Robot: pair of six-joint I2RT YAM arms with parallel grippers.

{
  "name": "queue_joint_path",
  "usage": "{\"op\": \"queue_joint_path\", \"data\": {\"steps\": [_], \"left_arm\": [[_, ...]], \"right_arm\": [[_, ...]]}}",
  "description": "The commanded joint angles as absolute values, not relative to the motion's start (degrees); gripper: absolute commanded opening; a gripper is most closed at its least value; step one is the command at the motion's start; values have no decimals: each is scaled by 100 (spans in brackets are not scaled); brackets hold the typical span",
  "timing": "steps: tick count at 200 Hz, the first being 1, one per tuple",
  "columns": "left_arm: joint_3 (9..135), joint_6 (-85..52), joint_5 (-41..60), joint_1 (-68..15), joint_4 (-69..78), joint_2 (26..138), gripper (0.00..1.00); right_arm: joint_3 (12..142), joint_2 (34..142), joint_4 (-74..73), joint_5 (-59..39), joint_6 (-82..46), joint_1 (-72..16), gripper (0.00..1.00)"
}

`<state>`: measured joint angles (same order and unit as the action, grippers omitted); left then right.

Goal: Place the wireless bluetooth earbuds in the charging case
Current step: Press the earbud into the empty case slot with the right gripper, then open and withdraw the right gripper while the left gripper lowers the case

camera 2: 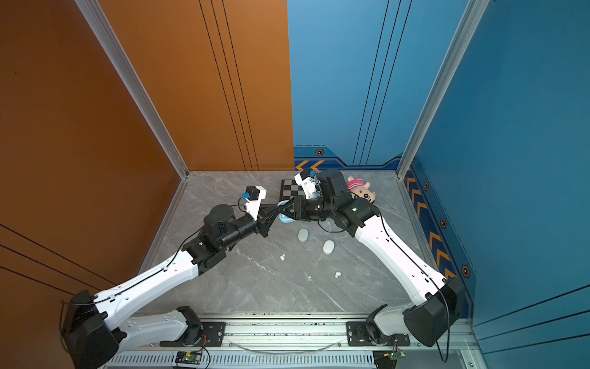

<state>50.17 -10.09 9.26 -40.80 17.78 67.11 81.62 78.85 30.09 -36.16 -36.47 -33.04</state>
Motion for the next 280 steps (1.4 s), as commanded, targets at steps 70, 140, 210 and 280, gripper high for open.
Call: {"op": "queue_joint_path", "data": {"steps": [70, 140, 210, 280], "left_arm": [[5042, -897, 849, -4134, 2022, 6627, 0], [4926, -426, 1163, -4298, 2024, 6844, 0], [4363, 341, 956, -4903, 2748, 7647, 0], [3777, -87, -150, -5583, 4777, 9298, 0]], "right_arm": [[8803, 7617, 3041, -3790, -3800, -3103, 40], [8510, 6926, 3148, -3126, -4095, -2304, 54], [7411, 6953, 4425, -1737, -4819, -1667, 54], [6433, 6990, 4402, -1385, -5190, -1254, 55]]}}
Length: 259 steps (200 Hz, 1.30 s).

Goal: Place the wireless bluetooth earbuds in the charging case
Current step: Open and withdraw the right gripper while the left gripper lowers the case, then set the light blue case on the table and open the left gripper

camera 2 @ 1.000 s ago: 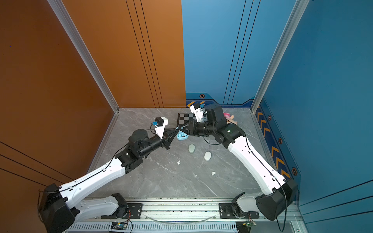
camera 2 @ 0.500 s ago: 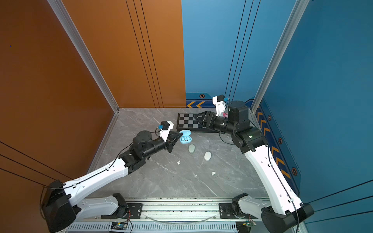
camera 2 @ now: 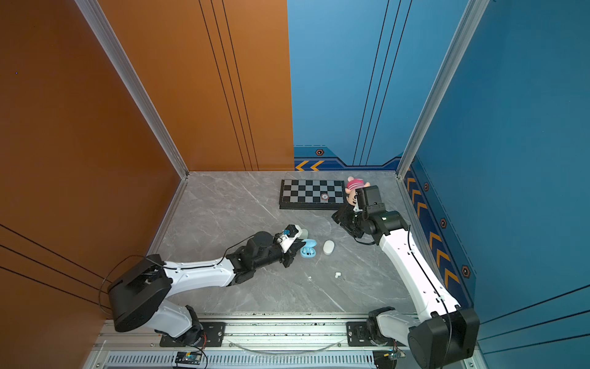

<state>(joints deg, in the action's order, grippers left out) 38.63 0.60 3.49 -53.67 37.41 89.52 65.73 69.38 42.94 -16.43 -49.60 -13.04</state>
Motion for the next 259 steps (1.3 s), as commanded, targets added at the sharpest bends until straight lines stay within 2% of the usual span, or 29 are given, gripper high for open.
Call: {"op": "queue_joint_path", "data": {"steps": [1, 44, 107, 196, 259], "left_arm": [[3769, -96, -167, -5595, 4801, 9325, 0], [3656, -548, -770, -5879, 5606, 10188, 0], [3896, -526, -901, -5924, 5634, 10806, 0], [3990, -650, -694, -5880, 5625, 11129, 0], [4052, -811, -388, -5792, 5616, 11305, 6]], "right_arm": [[6424, 6993, 4398, -1382, -5197, -1256, 55], [6320, 7072, 4342, -1410, -5361, -1254, 55], [6321, 7143, 4281, -1460, -5449, -1292, 55], [6265, 7061, 4053, -1459, -5559, -1427, 55], [6291, 7045, 4016, -1460, -5607, -1487, 54]]}}
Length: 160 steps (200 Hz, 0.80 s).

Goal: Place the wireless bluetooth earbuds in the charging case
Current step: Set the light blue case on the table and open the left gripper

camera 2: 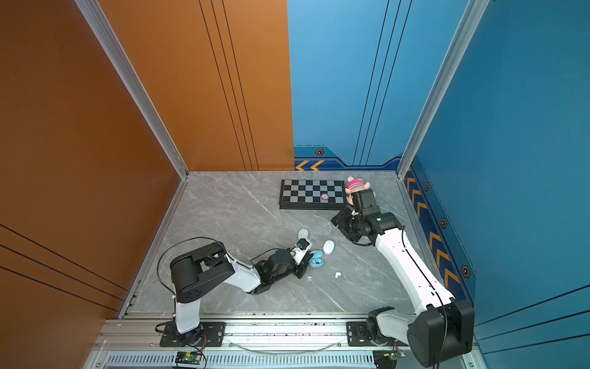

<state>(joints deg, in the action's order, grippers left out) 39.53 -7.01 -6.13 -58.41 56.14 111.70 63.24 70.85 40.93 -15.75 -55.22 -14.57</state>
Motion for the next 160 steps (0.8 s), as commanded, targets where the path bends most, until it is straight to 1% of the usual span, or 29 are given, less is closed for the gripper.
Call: {"op": "queue_joint_path", "data": {"steps": [1, 16, 26, 51, 81, 106, 115, 125, 134, 152, 154, 160], "left_arm": [[4056, -810, -383, -5788, 5616, 11299, 6], [4061, -837, -361, -5787, 5616, 11304, 8], [4052, -835, -360, -5789, 5616, 11294, 11], [4029, -851, -374, -5781, 5616, 11261, 24], [3969, -914, -312, -5775, 5625, 11109, 33], [3789, -996, -215, -5766, 5618, 10515, 47], [3677, -1078, -180, -5748, 5610, 10115, 52], [3551, -1141, -100, -5706, 5564, 9618, 64], [3493, -1169, 0, -5652, 5292, 9066, 72], [3642, -929, 254, -5564, 3805, 7938, 85], [3679, -900, 279, -5550, 3619, 7816, 89], [3780, -797, 320, -5514, 2956, 7477, 98]], "right_arm": [[6292, 7042, 4012, -1459, -5607, -1486, 54], [6271, 7023, 4023, -1452, -5607, -1486, 54], [6263, 7021, 4021, -1451, -5607, -1486, 55], [6249, 7031, 4017, -1450, -5607, -1491, 54], [6256, 7031, 4024, -1458, -5463, -1479, 55], [6280, 7057, 4219, -1348, -4959, -1465, 56], [6345, 7110, 4428, -1232, -4685, -1462, 58], [6440, 7202, 4687, -1127, -4335, -1474, 60], [6508, 7293, 4869, -1063, -4048, -1490, 63], [6563, 7466, 5107, -870, -3565, -1553, 74], [6569, 7485, 5124, -844, -3524, -1555, 76], [6583, 7530, 5165, -776, -3399, -1587, 79]]}}
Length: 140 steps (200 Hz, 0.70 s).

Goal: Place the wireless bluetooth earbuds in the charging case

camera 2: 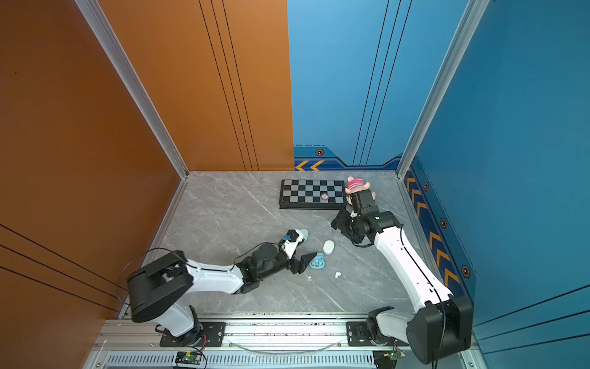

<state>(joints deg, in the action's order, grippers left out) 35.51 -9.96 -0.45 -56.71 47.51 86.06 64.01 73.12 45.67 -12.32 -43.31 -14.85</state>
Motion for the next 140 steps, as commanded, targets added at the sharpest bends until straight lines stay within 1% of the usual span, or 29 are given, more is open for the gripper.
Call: {"op": "queue_joint_path", "data": {"steps": [1, 5, 22, 36, 47, 71, 92, 115, 140], "left_arm": [[3802, -777, 318, -5508, 2858, 7430, 100], [3870, -717, 301, -5491, 2454, 7225, 98], [4129, -703, 300, -5289, 899, 6461, 98], [4318, -982, 65, -5091, -226, 5940, 98], [4318, -1207, -105, -4927, -776, 5619, 98], [4003, -2118, -619, -4590, -1285, 4884, 98], [3708, -2728, -672, -4246, -1403, 4495, 98], [3604, -2911, -484, -3955, -1412, 4385, 98], [3662, -2959, -256, -3757, -1446, 4556, 98]], "right_arm": [[6583, 7540, 5166, -770, -3378, -1593, 80], [6582, 7570, 5183, -734, -3298, -1609, 81], [6598, 7721, 5204, -518, -3037, -1719, 89], [6653, 7887, 5197, -411, -2848, -1812, 91], [6707, 8063, 5195, -324, -2716, -1914, 94], [6855, 8510, 5206, -196, -2502, -2127, 95], [7005, 8877, 5227, -83, -2422, -2352, 94], [7118, 9215, 5265, 27, -2423, -2606, 94], [7114, 9547, 5272, 31, -2566, -2801, 93]]}}
